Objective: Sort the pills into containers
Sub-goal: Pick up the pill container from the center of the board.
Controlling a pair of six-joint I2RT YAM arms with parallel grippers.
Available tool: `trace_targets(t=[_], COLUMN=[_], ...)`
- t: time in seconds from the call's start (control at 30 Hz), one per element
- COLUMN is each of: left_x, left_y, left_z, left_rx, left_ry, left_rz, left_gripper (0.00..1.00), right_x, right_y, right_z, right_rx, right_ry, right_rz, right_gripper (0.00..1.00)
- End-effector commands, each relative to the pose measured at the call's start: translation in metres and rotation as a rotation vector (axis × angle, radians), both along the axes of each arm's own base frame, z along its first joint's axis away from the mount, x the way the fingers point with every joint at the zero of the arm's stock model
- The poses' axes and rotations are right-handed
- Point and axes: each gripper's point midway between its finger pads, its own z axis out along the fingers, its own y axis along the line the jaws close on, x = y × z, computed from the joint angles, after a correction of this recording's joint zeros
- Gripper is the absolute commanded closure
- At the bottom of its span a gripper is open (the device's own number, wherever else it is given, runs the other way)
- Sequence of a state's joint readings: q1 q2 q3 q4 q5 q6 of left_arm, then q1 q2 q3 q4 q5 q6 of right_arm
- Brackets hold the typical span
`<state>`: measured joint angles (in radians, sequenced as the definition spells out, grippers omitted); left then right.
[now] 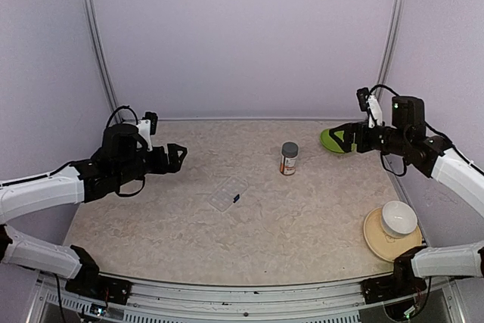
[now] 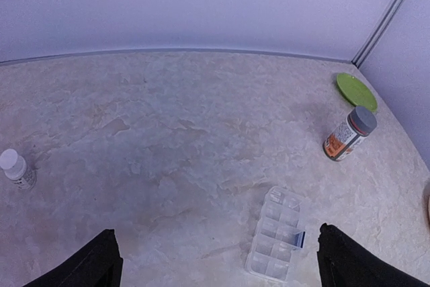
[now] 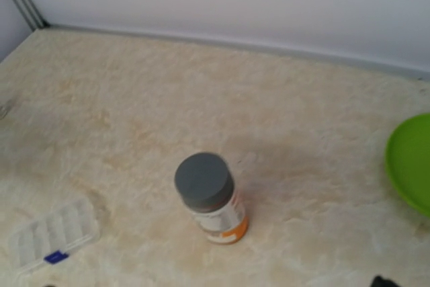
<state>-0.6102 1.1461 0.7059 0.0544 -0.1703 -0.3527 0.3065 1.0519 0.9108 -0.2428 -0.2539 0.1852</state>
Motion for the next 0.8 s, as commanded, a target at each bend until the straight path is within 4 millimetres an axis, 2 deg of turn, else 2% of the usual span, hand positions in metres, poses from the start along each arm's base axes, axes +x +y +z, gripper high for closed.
trace_targets(t=[0.0,0.13,0.23,0.5,0.77], left_x=[0.002,0.002,0.001,-0.011,-0.022], left_y=[-0.017,-0.035,-0.053,-0.094,-0.117], left_z=[-0.013,-0.035,-0.048,-0.074,-0.109], left_rx=[0.114,0.169,0.187,0.280,0.335], left_ry=[0.034,0.087,0.125,0.186,0.274], left_rz=[-0.027,-0.061,-0.111,-0.231,-0.362], left_gripper=[0.01,0.01,0.01,0.01,0.01], right_x=[-0.003,0.003,0.003,0.001,-0.003], right_y=[0.015,0.020,0.026,0.029,0.035], right_z=[-0.020,-0.047,-0.057,-0.069,-0.072], right_rx=[-0.011,-0.048,-0.079,-0.117,-0.128], right_ry=[0.056,0.137,0.155,0.188,0.193], right_rz=[0.044,0.044,0.042,0.024,0.039], right_gripper=[0.00,0.00,0.00,0.00,0.00])
